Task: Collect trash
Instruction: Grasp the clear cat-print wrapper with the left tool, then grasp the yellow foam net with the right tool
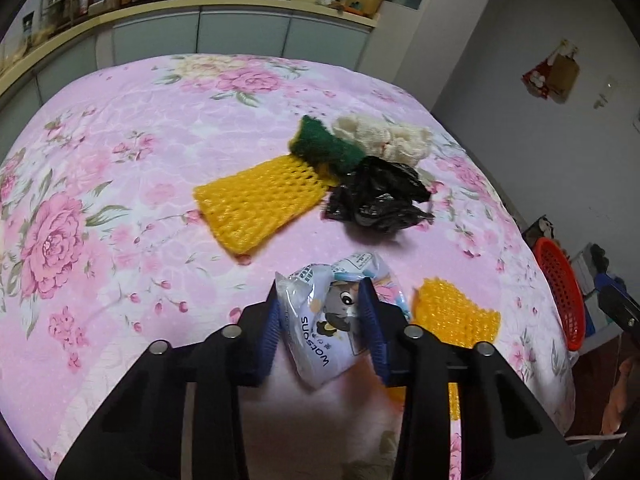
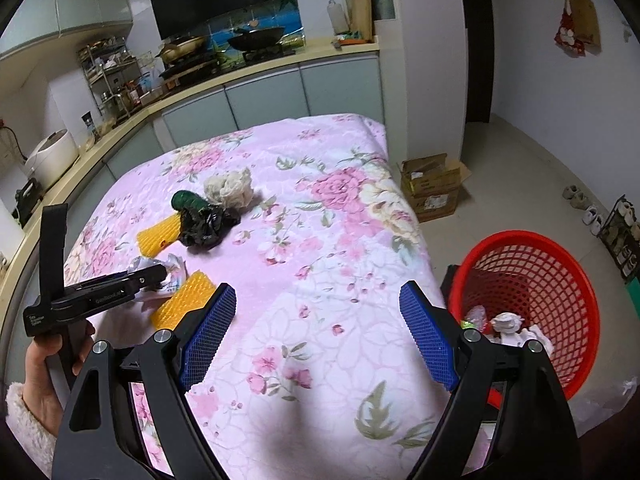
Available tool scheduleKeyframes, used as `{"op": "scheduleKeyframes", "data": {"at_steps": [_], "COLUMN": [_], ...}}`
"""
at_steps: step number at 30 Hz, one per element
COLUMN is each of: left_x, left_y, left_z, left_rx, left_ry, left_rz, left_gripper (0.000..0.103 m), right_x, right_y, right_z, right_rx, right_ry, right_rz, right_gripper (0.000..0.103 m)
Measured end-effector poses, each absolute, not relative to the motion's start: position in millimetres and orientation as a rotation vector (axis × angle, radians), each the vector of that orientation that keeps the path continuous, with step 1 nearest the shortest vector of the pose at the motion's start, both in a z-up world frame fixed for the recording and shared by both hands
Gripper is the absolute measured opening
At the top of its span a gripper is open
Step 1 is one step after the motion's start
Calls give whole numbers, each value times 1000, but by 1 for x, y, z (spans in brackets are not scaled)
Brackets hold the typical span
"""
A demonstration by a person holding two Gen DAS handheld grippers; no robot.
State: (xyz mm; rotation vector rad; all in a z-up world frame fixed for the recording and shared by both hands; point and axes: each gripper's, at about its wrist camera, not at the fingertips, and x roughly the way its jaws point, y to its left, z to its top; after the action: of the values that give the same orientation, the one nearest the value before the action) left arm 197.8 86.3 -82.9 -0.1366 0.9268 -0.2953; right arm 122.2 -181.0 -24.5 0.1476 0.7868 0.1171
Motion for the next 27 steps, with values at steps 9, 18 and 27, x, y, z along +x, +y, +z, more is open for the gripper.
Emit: {"op": "scheduleKeyframes", "data": {"at_steps": [9,18,27], "left_x": [176,151,139], "left_y": [88,114,137], "left_z": [-65,-42,-35], "left_rx": [-144,-159,-176], "left_ry": [853,769,726], "left_rz": [-311,-200,-133], "left_gripper": [12,12,12], "right_x": [124,133,156], "right_y": [-154,-125,-94], "right_z": [-32,-45,-77], "right_rx": [115,117,155], "right_ry": [802,847,940], "right_rz": [168,245,299], "right_gripper": [81,81,79]}}
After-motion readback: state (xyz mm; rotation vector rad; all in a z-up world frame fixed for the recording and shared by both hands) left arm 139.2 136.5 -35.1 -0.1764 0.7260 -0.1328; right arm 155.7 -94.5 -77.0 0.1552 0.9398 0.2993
